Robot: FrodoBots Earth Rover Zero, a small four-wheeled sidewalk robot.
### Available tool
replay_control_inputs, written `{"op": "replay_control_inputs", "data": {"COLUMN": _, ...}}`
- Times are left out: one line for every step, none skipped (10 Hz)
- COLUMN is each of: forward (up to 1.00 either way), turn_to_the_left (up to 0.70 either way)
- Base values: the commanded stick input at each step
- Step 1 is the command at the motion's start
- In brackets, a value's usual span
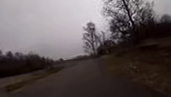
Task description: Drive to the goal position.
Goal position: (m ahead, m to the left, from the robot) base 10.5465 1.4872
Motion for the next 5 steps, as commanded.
{"op": "replay_control_inputs", "data": {"forward": 0.7, "turn_to_the_left": 0.0}}
{"op": "replay_control_inputs", "data": {"forward": 0.7, "turn_to_the_left": 0.0}}
{"op": "replay_control_inputs", "data": {"forward": 0.7, "turn_to_the_left": 0.0}}
{"op": "replay_control_inputs", "data": {"forward": 0.7, "turn_to_the_left": 0.0}}
{"op": "replay_control_inputs", "data": {"forward": 0.7, "turn_to_the_left": 0.0}}
